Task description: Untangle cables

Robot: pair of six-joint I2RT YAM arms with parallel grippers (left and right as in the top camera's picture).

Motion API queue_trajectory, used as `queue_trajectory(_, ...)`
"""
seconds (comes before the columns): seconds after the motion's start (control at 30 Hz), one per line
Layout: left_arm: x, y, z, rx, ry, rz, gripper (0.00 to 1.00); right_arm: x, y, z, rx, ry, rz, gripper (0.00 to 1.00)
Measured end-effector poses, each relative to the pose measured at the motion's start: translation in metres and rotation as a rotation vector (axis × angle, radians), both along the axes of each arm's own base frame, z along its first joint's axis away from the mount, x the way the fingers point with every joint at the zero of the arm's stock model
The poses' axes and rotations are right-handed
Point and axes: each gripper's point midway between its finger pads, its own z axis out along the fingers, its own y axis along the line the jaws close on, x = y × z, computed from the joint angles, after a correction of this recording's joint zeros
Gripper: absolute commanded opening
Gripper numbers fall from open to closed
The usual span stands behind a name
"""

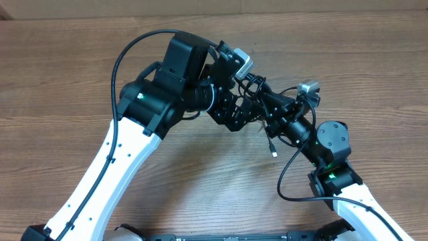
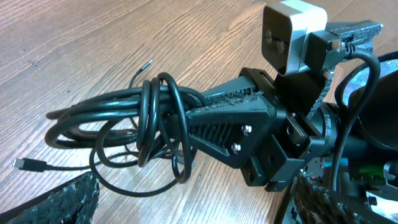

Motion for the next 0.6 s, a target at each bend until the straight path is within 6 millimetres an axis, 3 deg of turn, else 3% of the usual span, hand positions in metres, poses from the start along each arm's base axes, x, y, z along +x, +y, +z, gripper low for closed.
queue_trajectory(0.6,0.017,-0.026,-0.031,0.014,0.038,-0.036,1.00,0.000,0.000,0.000,0.000,0.001,-0.002,0.07)
